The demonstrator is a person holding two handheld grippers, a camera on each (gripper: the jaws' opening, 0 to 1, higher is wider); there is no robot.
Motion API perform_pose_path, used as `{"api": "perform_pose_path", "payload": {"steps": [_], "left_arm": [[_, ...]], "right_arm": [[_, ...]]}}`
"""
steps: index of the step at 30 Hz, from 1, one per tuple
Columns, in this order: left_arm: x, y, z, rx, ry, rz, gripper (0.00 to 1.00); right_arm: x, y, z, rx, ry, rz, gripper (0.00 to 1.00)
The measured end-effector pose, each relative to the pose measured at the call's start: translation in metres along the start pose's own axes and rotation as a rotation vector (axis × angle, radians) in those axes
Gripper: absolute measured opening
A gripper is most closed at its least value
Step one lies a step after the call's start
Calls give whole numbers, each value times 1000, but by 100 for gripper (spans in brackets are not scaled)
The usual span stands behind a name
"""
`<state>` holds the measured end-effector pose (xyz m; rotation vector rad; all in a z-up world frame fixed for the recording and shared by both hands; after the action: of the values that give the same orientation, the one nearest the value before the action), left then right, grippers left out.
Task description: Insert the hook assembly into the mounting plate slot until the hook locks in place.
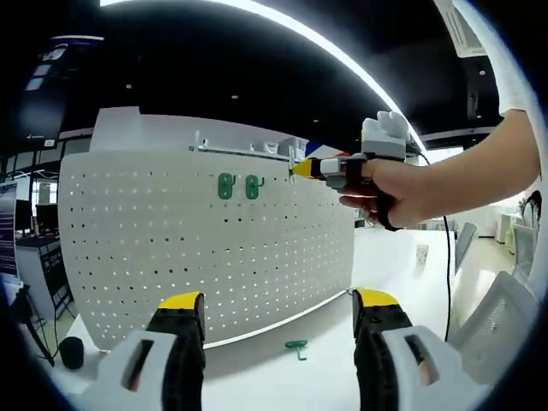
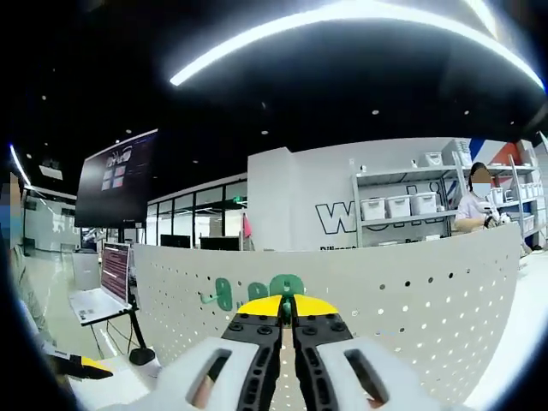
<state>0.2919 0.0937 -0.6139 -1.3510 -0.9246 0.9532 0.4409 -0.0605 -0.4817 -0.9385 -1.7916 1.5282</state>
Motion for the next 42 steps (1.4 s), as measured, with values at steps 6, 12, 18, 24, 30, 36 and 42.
{"api": "perform_pose_path", "payload": {"steps": [6, 12, 18, 24, 30, 36, 42], "left_arm": [[1, -1, 0, 4, -1, -6, 72], [1, -1, -2, 9, 1, -13, 72], [3, -2, -2, -5, -1, -14, 70], [7, -1, -1, 4, -10, -13, 71], [9, -1, 0, 11, -16, -17, 71], [9, -1, 1, 18, -14, -21, 70], [14, -4, 1, 19, -24, -24, 69]], "right_arm": [[-6, 2, -8, -1, 21, -3, 1], [-8, 4, -14, 3, 23, 21, 1], [-9, 7, -19, 16, 33, 65, 1], [-15, 6, -25, 2, 39, 48, 1], [-17, 9, -25, 8, 45, 38, 1], [-19, 13, -29, 5, 46, 13, 1], [-21, 18, -30, 12, 58, -2, 1]]}}
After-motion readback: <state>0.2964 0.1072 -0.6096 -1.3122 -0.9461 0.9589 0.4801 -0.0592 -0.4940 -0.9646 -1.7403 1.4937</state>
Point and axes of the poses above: the point that each gripper's makers call its tool centre point, and the gripper's own axes: z roughly backward along the fingers, x roughly to its left, y roughly out of its underside, the point moved 1 cm from there along z, roughly backward along the fingers, and after that the axes turned 14 degrees about -y, right-handed, at the moved point
